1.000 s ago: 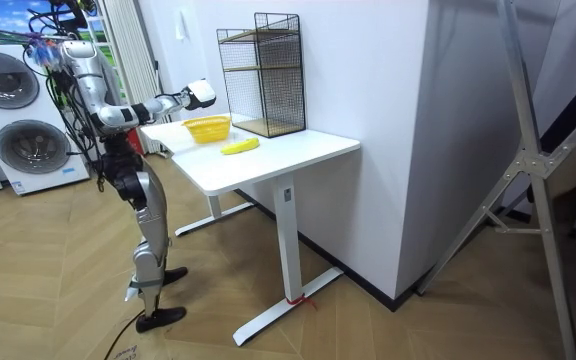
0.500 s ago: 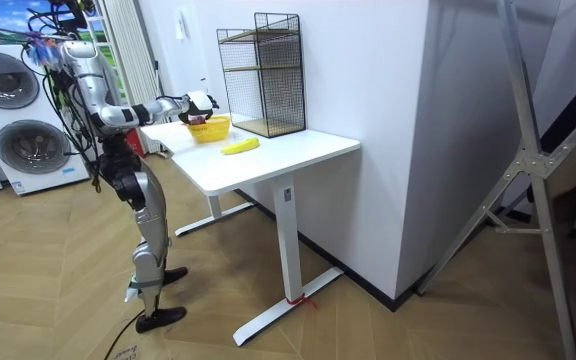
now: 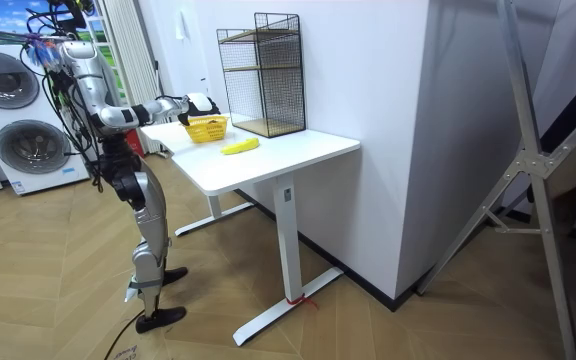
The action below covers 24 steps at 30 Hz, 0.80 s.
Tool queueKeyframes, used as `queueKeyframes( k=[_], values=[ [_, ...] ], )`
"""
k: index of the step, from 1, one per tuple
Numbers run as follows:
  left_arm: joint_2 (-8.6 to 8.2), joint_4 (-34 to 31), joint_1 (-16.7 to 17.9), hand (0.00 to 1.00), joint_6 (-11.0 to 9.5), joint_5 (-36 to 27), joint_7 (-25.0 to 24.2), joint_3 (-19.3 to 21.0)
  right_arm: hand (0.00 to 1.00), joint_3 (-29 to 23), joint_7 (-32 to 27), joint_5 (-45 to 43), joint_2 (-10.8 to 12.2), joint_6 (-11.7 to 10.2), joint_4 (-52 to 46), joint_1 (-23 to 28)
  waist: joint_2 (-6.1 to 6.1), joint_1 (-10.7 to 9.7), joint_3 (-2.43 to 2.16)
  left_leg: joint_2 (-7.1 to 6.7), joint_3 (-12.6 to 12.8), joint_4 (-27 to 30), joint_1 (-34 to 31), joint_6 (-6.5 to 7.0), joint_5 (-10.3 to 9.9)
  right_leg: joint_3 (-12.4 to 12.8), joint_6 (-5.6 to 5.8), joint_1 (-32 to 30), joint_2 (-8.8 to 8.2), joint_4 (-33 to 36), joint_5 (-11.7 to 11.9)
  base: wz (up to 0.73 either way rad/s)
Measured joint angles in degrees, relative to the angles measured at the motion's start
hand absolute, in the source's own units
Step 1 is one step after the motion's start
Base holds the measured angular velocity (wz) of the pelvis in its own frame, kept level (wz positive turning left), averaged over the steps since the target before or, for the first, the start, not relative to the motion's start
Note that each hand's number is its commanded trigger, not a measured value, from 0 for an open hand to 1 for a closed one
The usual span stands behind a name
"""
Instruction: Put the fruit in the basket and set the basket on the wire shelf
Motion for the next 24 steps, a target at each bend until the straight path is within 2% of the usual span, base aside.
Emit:
queueKeyframes(
  k=[6, 14, 19, 24],
  values=[
    [0.13, 0.17, 0.05, 0.0, -0.31, -0.08, 0.85, -0.82, 0.0, -0.15, -2.12, 4.82, 0.01, -0.07, -0.15, 0.0, -0.4, -0.18, -0.05, 0.01, 0.22, -0.06, 0.26, 0.0, 0.0, 0.16, 0.0, 0.1, -0.02, -0.01, 0.0, 0.0],
    [0.27, 1.4, 0.95, 0.0, -1.23, -0.08, 2.3, -0.93, 0.0, -3.69, -5.78, 7.16, 0.48, -1.02, -5.57, -0.02, -1.39, -0.35, 0.28, 0.01, 0.23, -0.34, 0.45, 0.0, 0.0, 0.09, 0.0, 0.24, -0.02, -0.03, 0.0, 0.0],
    [0.33, 1.35, 1.4, 0.0, -2.9, -0.05, 2.08, -0.27, 0.0, -7.74, -10.77, 14.81, 0.92, -5.19, -6.88, -0.01, -1.51, -1.59, 0.24, -0.02, 0.03, -0.04, 0.09, 0.0, -0.01, -0.2, 0.03, 0.2, 0.0, -0.11, 0.09, 0.01],
    [0.31, 1.31, 2.93, 0.0, -3.2, -0.07, 2.13, 1.63, 0.0, -12.93, -14.82, 16.17, 0.91, -5.8, -6.88, -0.03, -1.15, -3.19, 0.22, 0.01, 0.29, -0.07, 0.48, 0.0, 0.0, -0.09, 0.0, 0.22, 0.0, -0.13, 0.12, -0.03]
  ],
)
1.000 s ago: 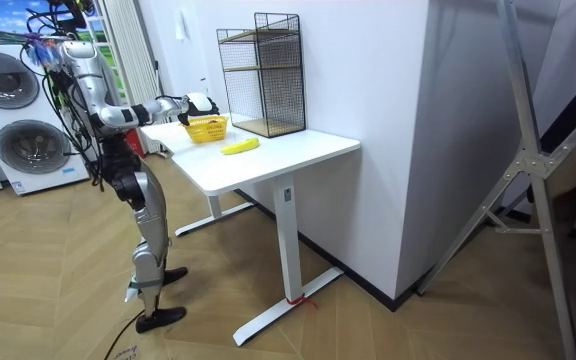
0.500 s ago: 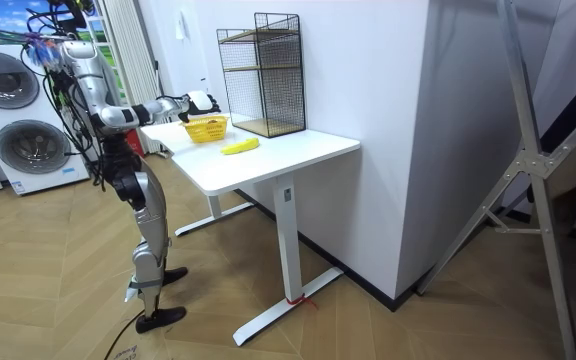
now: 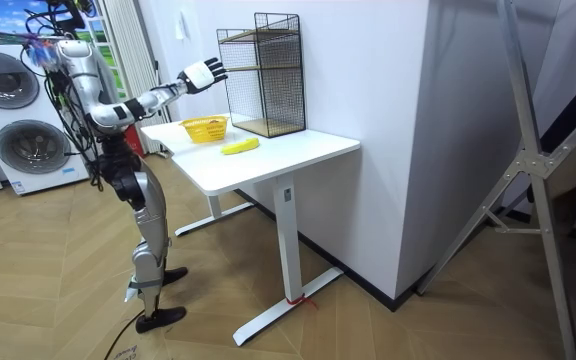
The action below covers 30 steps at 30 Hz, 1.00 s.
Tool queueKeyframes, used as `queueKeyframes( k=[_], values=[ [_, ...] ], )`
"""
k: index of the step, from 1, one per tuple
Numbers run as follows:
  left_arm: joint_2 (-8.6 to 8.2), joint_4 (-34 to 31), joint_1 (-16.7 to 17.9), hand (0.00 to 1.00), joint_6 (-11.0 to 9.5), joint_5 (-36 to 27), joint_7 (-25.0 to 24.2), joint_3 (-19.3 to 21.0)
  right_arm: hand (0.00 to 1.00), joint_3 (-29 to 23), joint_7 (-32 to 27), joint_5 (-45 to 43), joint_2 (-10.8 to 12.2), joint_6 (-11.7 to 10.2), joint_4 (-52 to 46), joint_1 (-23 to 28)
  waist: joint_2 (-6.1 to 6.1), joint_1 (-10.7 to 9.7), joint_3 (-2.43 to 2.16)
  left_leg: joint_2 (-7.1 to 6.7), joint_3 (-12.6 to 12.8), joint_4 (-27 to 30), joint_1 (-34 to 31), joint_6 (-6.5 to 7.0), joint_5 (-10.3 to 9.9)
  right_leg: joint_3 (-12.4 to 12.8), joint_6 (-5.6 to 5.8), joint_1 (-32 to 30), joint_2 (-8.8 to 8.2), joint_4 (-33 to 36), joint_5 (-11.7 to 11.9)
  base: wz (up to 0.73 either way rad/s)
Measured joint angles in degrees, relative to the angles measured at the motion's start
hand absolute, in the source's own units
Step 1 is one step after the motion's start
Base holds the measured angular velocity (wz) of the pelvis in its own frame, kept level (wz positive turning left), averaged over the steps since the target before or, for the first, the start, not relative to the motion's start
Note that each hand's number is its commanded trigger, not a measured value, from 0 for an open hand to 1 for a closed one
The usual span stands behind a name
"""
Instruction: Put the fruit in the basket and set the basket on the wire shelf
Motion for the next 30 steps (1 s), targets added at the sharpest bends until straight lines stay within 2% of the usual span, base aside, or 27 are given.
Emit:
queueKeyframes(
  k=[2, 4, 8, 14, 17, 19, 27, 30],
  values=[
    [0.01, -0.07, 0.64, 0.0, -0.14, -0.05, 0.15, 0.24, 0.0, -1.88, -2.74, -0.03, 0.0, -0.16, 0.01, 0.01, 0.22, -0.31, 0.0, 0.0, 0.11, -0.11, 0.3, 0.0, 0.0, 0.15, 0.0, 0.16, -0.02, 0.03, 0.01, -0.06],
    [-0.01, -0.01, 1.39, 0.0, -0.15, -0.05, 0.15, 0.21, 0.0, -3.21, -6.31, 0.02, -0.03, -1.2, 0.2, 0.01, 0.45, -1.22, 0.06, 0.0, 0.11, -0.31, 0.7, 0.0, 0.0, 0.22, 0.01, 0.44, -0.03, 0.02, 0.01, 0.0],
    [-0.01, 0.1, 1.55, 0.0, -0.12, 0.0, -0.1, 0.33, 0.0, -3.89, -10.37, -0.31, -0.47, -2.96, 3.49, 0.02, 0.63, -1.75, 0.19, 0.02, 0.12, -0.28, 0.96, 0.0, 0.0, 0.23, 0.01, 0.7, -0.03, 0.02, 0.01, 0.0],
    [-0.12, 0.13, 1.59, 0.0, 0.57, 0.05, -0.43, 2.2, 0.0, -5.75, -14.09, -0.47, -0.97, -2.96, 9.44, 0.28, 0.59, -1.8, 0.19, 0.0, 0.2, -0.45, 1.21, -0.01, 0.0, 0.21, 0.01, 0.91, -0.05, -0.07, 0.01, 0.0],
    [-0.09, -0.03, 2.07, 0.0, 1.38, 0.01, -0.4, 3.98, 0.0, -7.24, -15.42, -0.15, -1.88, -2.92, 13.04, 0.26, 0.06, -1.88, -0.04, -0.08, 0.33, -1.48, 2.18, -0.06, 0.06, 0.21, 0.02, 1.51, -0.11, -0.13, 0.0, -0.01],
    [-0.05, -0.07, 2.39, 0.0, 2.04, -0.04, -0.34, 4.67, 0.0, -8.12, -17.11, -0.13, -2.5, -1.64, 16.54, 0.25, -0.46, -1.73, -0.19, -0.1, 0.41, -2.17, 3.05, -0.12, 0.11, 0.13, 0.03, 2.1, -0.11, -0.17, 0.0, 0.0],
    [-0.12, -0.24, 2.71, 0.0, 2.16, 0.06, -0.41, 4.64, 0.0, -10.41, -18.74, 0.98, -2.77, -1.01, 22.93, -0.69, -0.79, -1.89, -0.1, -0.12, 0.14, -2.05, 3.22, -0.18, 0.18, -0.2, 0.03, 2.22, -0.11, -0.17, -0.01, 0.0],
    [-0.03, -0.32, 2.22, 0.0, 3.03, 0.02, -0.46, 4.64, 0.0, -10.28, -18.37, 1.78, -2.92, -0.71, 28.83, -1.76, -1.16, -1.95, -0.03, -0.1, 0.26, -2.03, 3.16, -0.19, 0.19, -0.29, 0.03, 2.23, -0.12, -0.17, -0.01, 0.0]
  ],
)
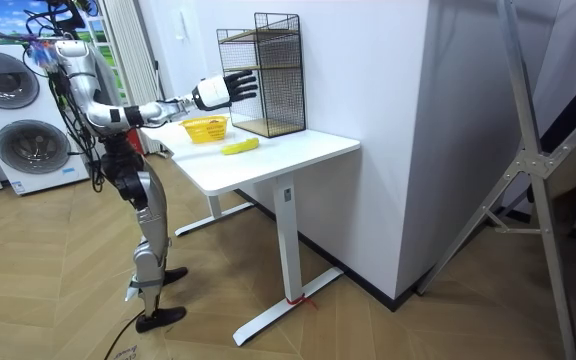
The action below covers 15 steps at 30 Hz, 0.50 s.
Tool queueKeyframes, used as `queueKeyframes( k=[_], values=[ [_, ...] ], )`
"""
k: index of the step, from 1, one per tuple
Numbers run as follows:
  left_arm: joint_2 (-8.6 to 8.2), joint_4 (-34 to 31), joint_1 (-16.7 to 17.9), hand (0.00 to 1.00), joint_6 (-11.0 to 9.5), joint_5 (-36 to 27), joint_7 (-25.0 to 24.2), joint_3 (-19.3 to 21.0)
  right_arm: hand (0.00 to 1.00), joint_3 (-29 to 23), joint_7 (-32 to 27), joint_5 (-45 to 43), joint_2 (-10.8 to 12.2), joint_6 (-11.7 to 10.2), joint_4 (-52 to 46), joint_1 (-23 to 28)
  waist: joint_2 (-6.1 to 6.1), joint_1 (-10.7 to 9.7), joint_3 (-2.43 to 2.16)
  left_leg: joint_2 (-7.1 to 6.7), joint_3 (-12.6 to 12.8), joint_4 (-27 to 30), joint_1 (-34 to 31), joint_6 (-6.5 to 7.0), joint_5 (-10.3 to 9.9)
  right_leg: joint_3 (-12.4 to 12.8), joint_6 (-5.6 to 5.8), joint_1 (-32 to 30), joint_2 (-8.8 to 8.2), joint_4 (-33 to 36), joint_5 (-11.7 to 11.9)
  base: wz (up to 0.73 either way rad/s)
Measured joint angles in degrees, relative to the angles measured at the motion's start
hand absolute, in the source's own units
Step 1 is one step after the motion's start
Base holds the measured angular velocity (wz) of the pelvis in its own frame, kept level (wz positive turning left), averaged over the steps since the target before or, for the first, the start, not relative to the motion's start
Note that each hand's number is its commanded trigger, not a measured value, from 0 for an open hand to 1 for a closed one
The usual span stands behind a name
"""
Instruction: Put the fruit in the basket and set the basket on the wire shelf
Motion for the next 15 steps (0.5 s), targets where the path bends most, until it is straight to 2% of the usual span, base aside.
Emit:
queueKeyframes(
  k=[4, 7, 10, 15],
  values=[
    [0.03, -2.84, 0.39, 0.0, 2.02, 0.09, -0.14, 0.21, 0.0, 0.26, 0.16, 0.0, -0.01, 2.77, 4.63, -0.14, -0.29, 0.46, 0.21, 0.03, -0.14, 0.15, -0.83, 0.0, 0.0, -0.19, 0.01, -0.57, 0.0, -0.05, -0.01, 0.01],
    [0.04, -5.4, 1.12, 0.0, 3.36, 0.11, -0.57, 0.79, 0.0, 0.28, 1.6, 0.27, -0.57, 4.28, 6.59, -0.17, -0.2, 0.55, 0.15, 0.02, -0.12, 0.34, -1.24, 0.04, 0.03, -0.14, 0.0, -1.1, -0.01, 0.02, 0.0, 0.0],
    [0.03, -5.92, 1.11, 0.0, 3.7, 0.1, -0.57, 1.28, 0.0, 0.29, 2.9, 0.07, -0.85, 6.03, 8.05, -0.71, -0.09, 0.61, 0.07, 0.02, -0.06, 0.76, -1.41, 0.06, 0.04, -0.17, 0.0, -1.19, -0.02, 0.08, 0.0, 0.0],
    [0.06, -5.86, 1.29, 0.0, 3.86, 0.17, -0.9, 2.08, 0.0, 0.36, 6.64, -0.05, -1.43, 6.51, 14.47, -3.84, -0.02, 0.69, 0.01, 0.04, -0.07, 0.82, -1.03, 0.06, 0.04, 0.2, 0.0, -1.02, -0.01, 0.25, 0.0, -0.03]
  ],
)
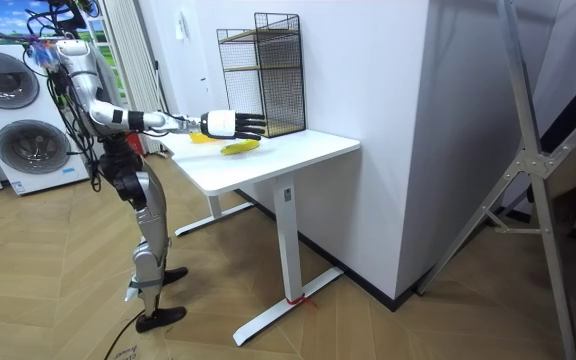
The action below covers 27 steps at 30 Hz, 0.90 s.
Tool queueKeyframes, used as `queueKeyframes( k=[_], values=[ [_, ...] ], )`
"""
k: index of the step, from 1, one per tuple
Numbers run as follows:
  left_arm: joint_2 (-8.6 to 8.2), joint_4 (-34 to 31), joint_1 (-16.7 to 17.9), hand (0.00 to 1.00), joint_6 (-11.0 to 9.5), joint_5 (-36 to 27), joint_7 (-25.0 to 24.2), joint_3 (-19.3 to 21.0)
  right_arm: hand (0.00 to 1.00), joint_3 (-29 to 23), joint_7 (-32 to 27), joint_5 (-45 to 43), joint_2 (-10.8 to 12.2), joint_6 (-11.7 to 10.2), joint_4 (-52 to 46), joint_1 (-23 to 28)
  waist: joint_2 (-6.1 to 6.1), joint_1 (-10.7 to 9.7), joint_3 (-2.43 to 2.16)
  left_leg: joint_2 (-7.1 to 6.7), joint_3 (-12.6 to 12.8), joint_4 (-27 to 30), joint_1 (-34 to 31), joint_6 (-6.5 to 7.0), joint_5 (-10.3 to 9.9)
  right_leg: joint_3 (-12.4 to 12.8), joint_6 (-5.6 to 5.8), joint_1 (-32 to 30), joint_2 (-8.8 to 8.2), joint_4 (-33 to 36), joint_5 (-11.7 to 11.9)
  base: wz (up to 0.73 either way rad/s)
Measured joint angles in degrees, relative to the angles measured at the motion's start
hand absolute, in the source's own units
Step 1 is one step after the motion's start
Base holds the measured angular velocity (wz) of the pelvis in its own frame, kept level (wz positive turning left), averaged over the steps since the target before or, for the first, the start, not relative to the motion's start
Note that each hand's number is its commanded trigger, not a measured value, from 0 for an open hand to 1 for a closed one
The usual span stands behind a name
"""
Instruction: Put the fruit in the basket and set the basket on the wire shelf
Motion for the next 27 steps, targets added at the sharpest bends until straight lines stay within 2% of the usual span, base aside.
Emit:
queueKeyframes(
  k=[4, 6, 10, 11, 12, 13, 18, 22, 27],
  values=[
    [0.03, -0.01, 0.78, 0.0, 0.17, 1.68, -0.96, 1.29, 0.0, -0.03, 3.85, -0.38, -0.18, 0.14, 3.11, -0.67, 0.01, -0.11, -0.01, 0.0, -0.2, 0.13, 0.44, 0.0, 0.0, -0.09, -0.01, 0.66, 0.01, -0.12, 0.0, 0.01],
    [0.2, -0.01, 1.11, 0.0, 0.21, 1.73, -1.32, 1.31, 0.0, 0.02, 5.28, -0.39, -0.4, 0.26, 5.4, -0.71, 0.02, -0.07, -0.15, -0.02, -0.44, 0.26, 0.6, 0.0, 0.0, -0.35, -0.01, 1.07, 0.01, -0.18, 0.0, 0.06],
    [0.3, 0.69, 1.45, 0.0, 0.76, 1.73, -2.78, 1.25, 0.0, -0.09, 7.78, -2.77, -1.07, -0.31, 9.32, -2.56, 0.01, -0.27, -0.1, -0.01, -1.06, 0.98, 0.56, 0.01, -0.02, -0.98, -0.02, 1.71, 0.04, -0.22, 0.01, 0.08],
    [0.32, 0.72, 1.5, 0.0, 0.9, 1.73, -3.0, 1.26, 0.2, -0.11, 8.11, -3.2, -1.07, -0.31, 9.75, -2.66, 0.1, -0.24, -0.05, -0.03, -1.29, 1.14, 0.49, 0.01, -0.03, -1.19, -0.02, 1.75, 0.04, -0.22, 0.01, 0.13],
    [0.38, 0.71, 1.55, 0.0, 1.05, 1.74, -3.55, 1.27, 0.89, -0.14, 8.52, -4.06, -1.07, -0.35, 10.71, -2.84, -0.15, -0.24, -0.17, -0.03, -1.62, 1.32, 0.34, 0.01, -0.03, -1.4, -0.03, 1.78, 0.09, -0.18, 0.0, 0.11],
    [0.35, 0.63, 1.43, 0.0, 1.15, 1.76, -3.83, 1.23, 1.0, -0.16, 8.98, -4.77, -1.07, -0.16, 11.49, -3.21, -0.43, -0.21, -0.34, -0.02, -1.88, 1.4, 0.13, 0.01, -0.03, -1.56, -0.06, 1.79, 0.12, -0.24, -0.01, 0.1],
    [0.35, 0.49, 1.55, 0.0, 1.82, 2.04, -4.1, 1.2, 1.0, -0.78, 9.16, -7.45, -1.27, -0.63, 13.48, -3.23, -0.91, 0.03, -0.51, -0.06, -2.48, 3.23, -0.77, 0.24, -0.33, -1.93, -0.13, 1.86, 0.16, -0.45, -0.36, 0.08],
    [0.48, 0.48, 1.22, 0.0, 1.8, 2.04, -3.66, 1.17, 1.0, -0.7, 10.07, -11.32, -2.24, -1.57, 14.81, -3.29, -0.94, 0.03, -0.52, -0.07, -2.2, 3.51, -0.8, 0.3, -0.44, -1.82, -0.08, 1.95, 0.16, -0.29, -0.39, 0.0],
    [0.59, 0.46, 0.29, 0.0, 1.77, 2.04, -3.17, 1.13, 1.0, -0.72, 9.86, -16.0, -3.65, -1.34, 15.79, -4.35, -0.93, 0.1, -0.52, -0.04, -2.21, 3.45, -0.78, 0.27, -0.45, -1.81, -0.09, 1.96, 0.22, -0.36, -0.39, 0.0]
  ],
)
